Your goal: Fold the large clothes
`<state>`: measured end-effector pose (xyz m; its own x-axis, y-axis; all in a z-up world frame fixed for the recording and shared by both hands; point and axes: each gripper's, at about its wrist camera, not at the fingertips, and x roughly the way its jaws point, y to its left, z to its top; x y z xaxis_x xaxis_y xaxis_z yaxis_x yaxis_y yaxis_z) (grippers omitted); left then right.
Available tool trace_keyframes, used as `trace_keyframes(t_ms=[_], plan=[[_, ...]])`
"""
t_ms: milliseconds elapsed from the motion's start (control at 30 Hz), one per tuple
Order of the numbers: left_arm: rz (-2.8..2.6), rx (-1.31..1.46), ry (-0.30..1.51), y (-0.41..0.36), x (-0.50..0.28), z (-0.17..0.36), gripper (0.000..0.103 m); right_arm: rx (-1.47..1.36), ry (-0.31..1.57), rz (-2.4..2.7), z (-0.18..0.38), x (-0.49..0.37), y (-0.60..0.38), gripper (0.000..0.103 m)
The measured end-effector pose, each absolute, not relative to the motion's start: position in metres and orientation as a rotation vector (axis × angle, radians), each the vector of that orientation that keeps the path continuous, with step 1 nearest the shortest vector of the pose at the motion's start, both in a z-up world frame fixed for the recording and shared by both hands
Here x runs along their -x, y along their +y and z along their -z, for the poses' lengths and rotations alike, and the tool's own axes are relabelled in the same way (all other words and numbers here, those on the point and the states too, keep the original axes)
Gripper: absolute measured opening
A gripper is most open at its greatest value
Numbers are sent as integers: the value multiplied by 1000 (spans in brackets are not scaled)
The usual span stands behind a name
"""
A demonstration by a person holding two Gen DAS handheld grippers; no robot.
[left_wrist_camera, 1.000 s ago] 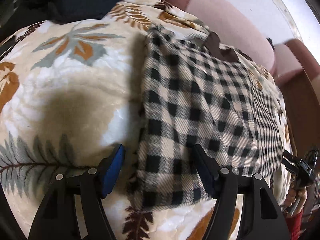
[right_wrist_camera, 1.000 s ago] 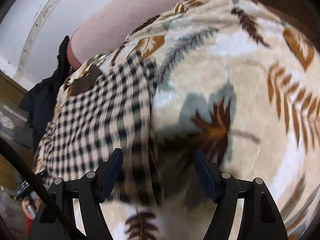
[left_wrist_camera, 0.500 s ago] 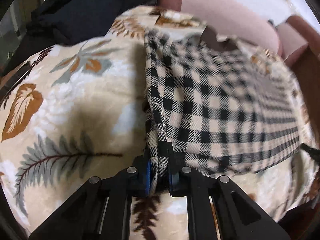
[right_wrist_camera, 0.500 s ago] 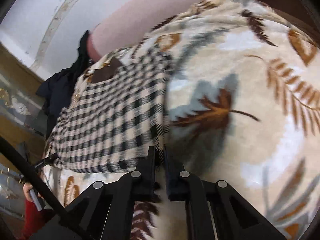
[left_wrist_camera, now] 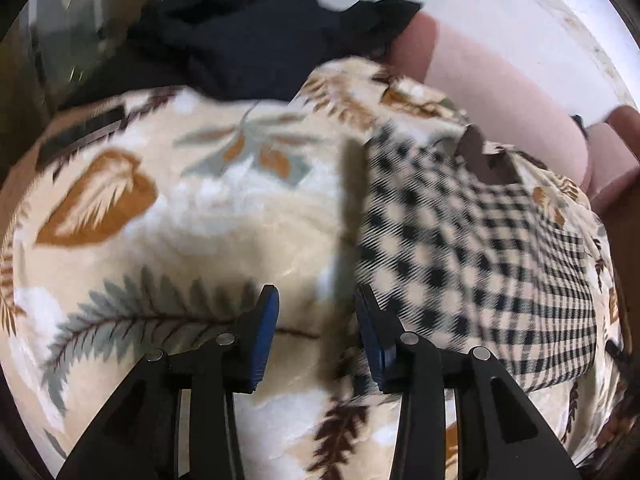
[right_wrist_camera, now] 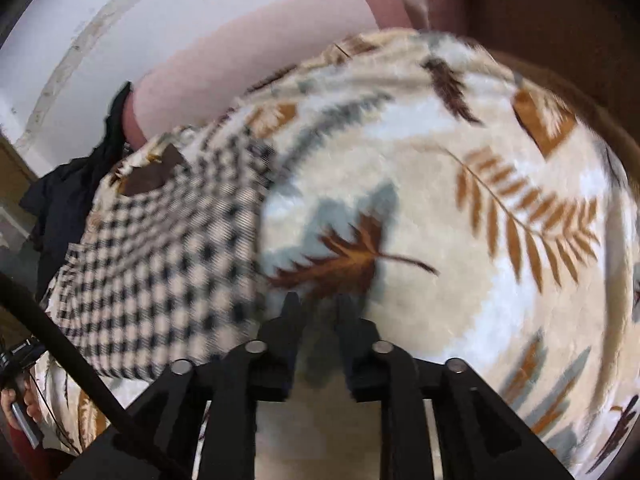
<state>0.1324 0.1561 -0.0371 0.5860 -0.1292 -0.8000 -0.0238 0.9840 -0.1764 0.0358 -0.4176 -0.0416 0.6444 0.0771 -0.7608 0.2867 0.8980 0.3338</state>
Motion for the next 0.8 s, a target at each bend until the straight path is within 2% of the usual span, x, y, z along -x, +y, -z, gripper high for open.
trace_keyframes(t_ms=[100, 200, 400, 500, 600, 667, 800], plan=[[122, 157, 880, 132, -129, 25, 40, -408, 829, 65, 27, -56, -386, 27], [187, 127, 866, 101, -133, 24, 51, -355, 836, -8, 26, -74, -351, 30], [224, 78, 949, 47, -168, 50, 51, -252, 862, -160, 33, -135, -278, 30], [178, 29, 963, 38, -178, 65, 51, -320, 853, -261, 30, -164, -254, 30], [166, -21, 959, 34, -178, 73, 58, -415, 878, -393, 36, -191, -231, 30], [159, -35, 955, 34, -176, 74, 63, -444, 929, -478, 50, -212, -214, 31], [160, -16, 968, 38, -177, 76, 64, -473, 996, -458, 76, -248, -208, 32]])
